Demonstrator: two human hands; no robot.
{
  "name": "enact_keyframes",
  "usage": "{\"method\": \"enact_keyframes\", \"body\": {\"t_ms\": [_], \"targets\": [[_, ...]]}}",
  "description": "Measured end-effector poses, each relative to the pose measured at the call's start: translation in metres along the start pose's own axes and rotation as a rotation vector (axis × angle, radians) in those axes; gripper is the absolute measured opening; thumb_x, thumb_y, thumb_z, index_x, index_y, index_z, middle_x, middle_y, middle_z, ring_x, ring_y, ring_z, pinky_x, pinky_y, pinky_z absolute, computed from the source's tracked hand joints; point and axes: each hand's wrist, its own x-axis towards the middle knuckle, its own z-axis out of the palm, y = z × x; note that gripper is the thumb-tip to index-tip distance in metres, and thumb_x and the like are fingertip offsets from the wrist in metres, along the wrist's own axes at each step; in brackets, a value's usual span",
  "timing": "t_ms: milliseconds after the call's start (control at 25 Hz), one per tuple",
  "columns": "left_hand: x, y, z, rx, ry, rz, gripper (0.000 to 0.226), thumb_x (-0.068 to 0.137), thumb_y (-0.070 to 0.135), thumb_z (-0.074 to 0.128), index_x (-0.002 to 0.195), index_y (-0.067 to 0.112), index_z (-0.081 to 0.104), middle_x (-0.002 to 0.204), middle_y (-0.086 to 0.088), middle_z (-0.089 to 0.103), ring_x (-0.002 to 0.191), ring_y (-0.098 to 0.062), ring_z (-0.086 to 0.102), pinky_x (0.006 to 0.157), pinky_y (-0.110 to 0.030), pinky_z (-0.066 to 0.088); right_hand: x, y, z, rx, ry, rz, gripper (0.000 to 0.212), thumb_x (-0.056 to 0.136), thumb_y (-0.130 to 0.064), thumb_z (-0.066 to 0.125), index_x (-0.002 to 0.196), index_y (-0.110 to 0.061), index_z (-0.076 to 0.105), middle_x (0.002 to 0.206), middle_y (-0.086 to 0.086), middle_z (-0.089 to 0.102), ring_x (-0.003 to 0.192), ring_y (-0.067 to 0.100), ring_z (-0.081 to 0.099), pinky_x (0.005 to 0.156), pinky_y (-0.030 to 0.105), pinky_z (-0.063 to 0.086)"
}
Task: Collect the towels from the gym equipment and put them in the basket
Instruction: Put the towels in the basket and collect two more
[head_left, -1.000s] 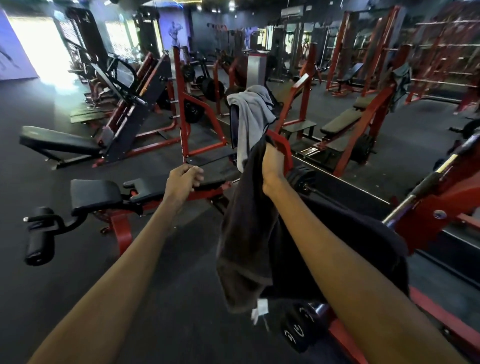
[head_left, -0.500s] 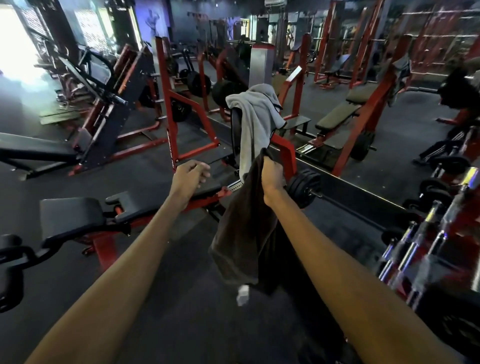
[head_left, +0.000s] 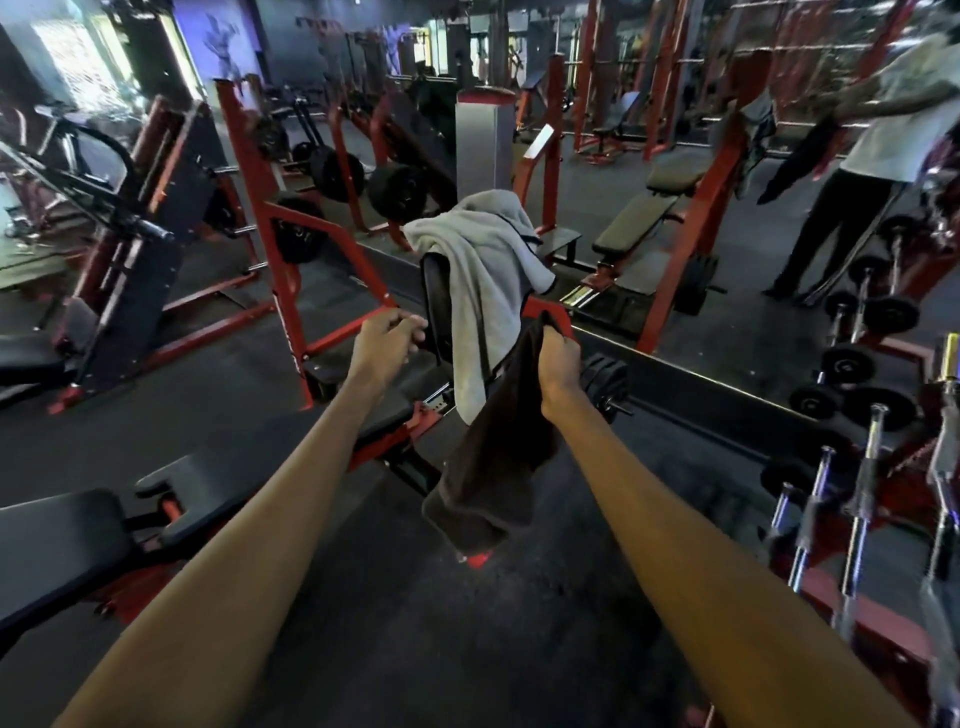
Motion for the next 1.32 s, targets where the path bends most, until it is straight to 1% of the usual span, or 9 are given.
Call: {"method": "enact_keyframes", "body": {"t_ms": [160,320,520,640,760,920,1040,1120,1320], "targets": [[0.082,-0.001,0.023,0.265,-0.041,0.166,0.015,0.09,0.031,0.064,0.101,0.022,0.069,0.099,0.001,0.067,0.096,-0.02,0.063,0.086,-0.034,0.049,0.031,-0.025,0.021,0.011,0.042,-0.09,0.024,0.094,-0.031,0.051,0.092,-0.015,0.07,0.083,0.003,0.063,0.077,0.022,0.059,0.072,0.032,0.046],[0.152,0.01,0.055,0.547,-0.144,0.284,0.073,0.084,0.045,0.072,0.146,0.022,0.042,0.153,-0.018,0.031,0.143,-0.04,0.026,0.117,-0.05,0.026,0.084,-0.032,0.034,0.014,0.129,-0.071,0.031,0.094,-0.034,0.054,0.103,-0.01,0.073,0.086,0.004,0.07,0.076,0.02,0.066,0.066,0.029,0.051],[0.229,0.012,0.092,1.003,-0.241,0.599,0.131,0.064,0.07,0.077,0.16,0.03,-0.004,0.164,-0.022,-0.015,0.151,-0.043,-0.014,0.117,-0.063,-0.002,0.134,-0.042,0.027,0.037,0.236,-0.089,0.028,0.08,-0.039,0.055,0.079,-0.017,0.073,0.074,0.002,0.068,0.072,0.024,0.065,0.069,0.039,0.051],[0.262,0.009,0.109,1.192,-0.249,0.632,0.144,0.057,0.073,0.078,0.158,0.026,-0.012,0.162,-0.029,-0.01,0.149,-0.05,0.002,0.116,-0.065,0.009,0.155,-0.043,0.016,0.022,0.292,-0.082,0.03,0.075,-0.044,0.056,0.07,-0.019,0.071,0.068,0.001,0.064,0.07,0.027,0.062,0.068,0.048,0.053],[0.28,-0.002,0.121,1.322,-0.137,0.701,0.126,0.069,0.056,0.078,0.16,0.018,-0.001,0.153,-0.032,0.028,0.133,-0.046,0.039,0.104,-0.054,0.036,0.169,-0.044,0.005,0.019,0.321,-0.089,0.035,0.075,-0.045,0.055,0.077,-0.013,0.069,0.073,0.009,0.061,0.07,0.035,0.061,0.07,0.051,0.055],[0.272,0.008,0.129,1.102,-0.024,0.84,0.075,0.079,0.023,0.068,0.146,0.012,0.035,0.119,-0.023,0.062,0.107,-0.041,0.058,0.088,-0.05,0.043,0.176,-0.05,-0.001,0.049,0.31,-0.128,0.024,0.093,-0.031,0.049,0.074,-0.016,0.054,0.066,0.002,0.048,0.065,0.021,0.048,0.063,0.035,0.041],[0.243,0.026,0.146,0.982,-0.107,0.913,0.042,0.074,0.026,0.059,0.114,0.013,0.061,0.096,-0.015,0.069,0.095,-0.041,0.061,0.079,-0.046,0.041,0.184,-0.048,-0.002,0.048,0.327,-0.126,0.037,0.096,-0.024,0.049,0.059,-0.022,0.05,0.057,-0.005,0.045,0.053,0.013,0.046,0.055,0.029,0.04],[0.224,0.025,0.166,0.951,-0.193,0.882,0.028,0.073,0.031,0.056,0.096,0.015,0.063,0.09,-0.011,0.066,0.1,-0.04,0.057,0.078,-0.044,0.035,0.189,-0.045,-0.008,0.041,0.341,-0.131,0.044,0.091,-0.024,0.051,0.047,-0.025,0.053,0.053,-0.009,0.048,0.055,0.012,0.046,0.057,0.03,0.039],[0.191,0.019,0.208,0.689,-0.567,0.717,0.025,0.078,0.035,0.049,0.083,0.018,0.066,0.074,0.0,0.064,0.075,-0.029,0.064,0.063,-0.032,0.039,0.178,-0.045,-0.04,0.026,0.422,-0.117,0.033,0.08,-0.034,0.054,0.048,-0.027,0.06,0.057,-0.009,0.055,0.065,0.016,0.054,0.068,0.037,0.044]]}}
